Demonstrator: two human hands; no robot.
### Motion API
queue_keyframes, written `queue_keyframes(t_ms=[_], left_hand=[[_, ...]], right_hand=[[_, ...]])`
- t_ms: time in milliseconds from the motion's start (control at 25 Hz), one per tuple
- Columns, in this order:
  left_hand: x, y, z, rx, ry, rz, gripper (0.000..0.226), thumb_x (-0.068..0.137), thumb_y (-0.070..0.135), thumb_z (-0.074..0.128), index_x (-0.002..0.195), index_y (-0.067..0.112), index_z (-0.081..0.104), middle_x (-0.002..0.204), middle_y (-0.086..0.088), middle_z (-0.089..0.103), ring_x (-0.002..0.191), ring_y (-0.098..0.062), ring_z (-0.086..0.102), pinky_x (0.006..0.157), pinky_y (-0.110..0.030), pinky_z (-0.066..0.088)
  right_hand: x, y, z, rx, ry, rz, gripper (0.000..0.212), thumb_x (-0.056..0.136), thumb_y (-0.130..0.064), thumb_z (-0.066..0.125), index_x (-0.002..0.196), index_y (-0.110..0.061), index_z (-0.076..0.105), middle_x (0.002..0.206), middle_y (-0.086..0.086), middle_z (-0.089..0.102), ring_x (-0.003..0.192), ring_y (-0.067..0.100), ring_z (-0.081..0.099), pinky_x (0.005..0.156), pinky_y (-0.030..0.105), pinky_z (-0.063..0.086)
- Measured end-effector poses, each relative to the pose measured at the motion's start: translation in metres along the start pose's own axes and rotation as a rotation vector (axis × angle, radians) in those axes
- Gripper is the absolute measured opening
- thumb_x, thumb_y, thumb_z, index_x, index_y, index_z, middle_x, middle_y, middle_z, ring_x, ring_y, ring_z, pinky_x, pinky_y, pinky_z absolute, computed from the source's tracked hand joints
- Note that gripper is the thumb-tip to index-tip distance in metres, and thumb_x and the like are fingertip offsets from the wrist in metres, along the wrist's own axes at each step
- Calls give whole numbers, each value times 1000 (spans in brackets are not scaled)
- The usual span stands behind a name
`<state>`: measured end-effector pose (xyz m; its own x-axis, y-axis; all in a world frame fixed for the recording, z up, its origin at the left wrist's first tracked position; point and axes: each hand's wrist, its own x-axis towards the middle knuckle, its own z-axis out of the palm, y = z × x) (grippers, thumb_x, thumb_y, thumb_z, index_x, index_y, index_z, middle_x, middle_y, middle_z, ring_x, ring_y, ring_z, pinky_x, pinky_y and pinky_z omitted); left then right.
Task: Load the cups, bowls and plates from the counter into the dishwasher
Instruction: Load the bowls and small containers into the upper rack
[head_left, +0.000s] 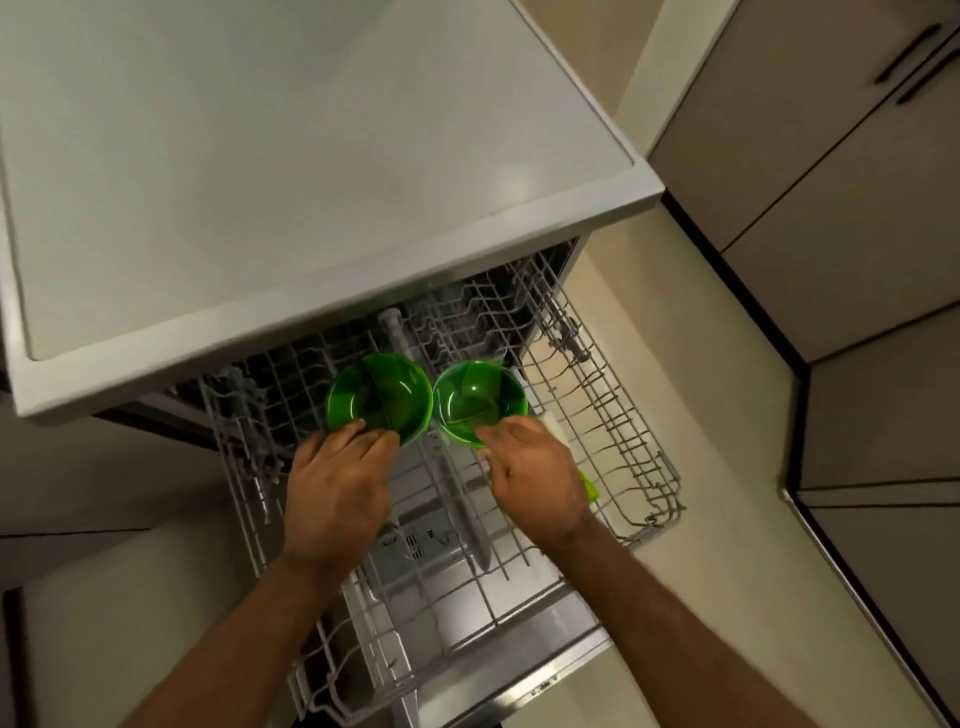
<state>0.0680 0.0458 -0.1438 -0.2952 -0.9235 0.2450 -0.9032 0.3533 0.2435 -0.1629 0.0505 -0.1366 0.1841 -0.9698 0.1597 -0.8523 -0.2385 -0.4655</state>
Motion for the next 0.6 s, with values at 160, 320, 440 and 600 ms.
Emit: queue_keyframes(t_ms=[160,320,440,600], left_hand=[[5,-18,37,19,14,-6,38,73,3,59,105,11,77,99,-7,79,106,-30,72,94,-46,46],[3,-33,61,56,34,-13,33,77,3,61,104,12,77,96,-7,78,105,-30,72,91,-44,46],[0,-36,68,51,41,-20,30,79,2,67,105,12,77,96,-7,79,105,-30,71,91,-46,48],[-2,-30,66,47,30,-25,29,80,5,60,105,11,76,95,-8,78,108,-31,70,93,-46,46]], right_hand=[[10,15,30,56,99,-45,30,78,7,73,105,-5,76,93,10,76,87,27,68,72,34,60],[13,23,44,232,94,115,28,89,-5,73,115,-13,74,103,1,76,91,18,68,83,30,57],[25,28,35,660,97,571,35,98,-12,64,132,-18,65,114,-15,68,96,14,70,81,30,61],[55,61,25,891,163,896,41,102,-7,54,141,-22,53,107,2,64,83,21,67,67,37,62]])
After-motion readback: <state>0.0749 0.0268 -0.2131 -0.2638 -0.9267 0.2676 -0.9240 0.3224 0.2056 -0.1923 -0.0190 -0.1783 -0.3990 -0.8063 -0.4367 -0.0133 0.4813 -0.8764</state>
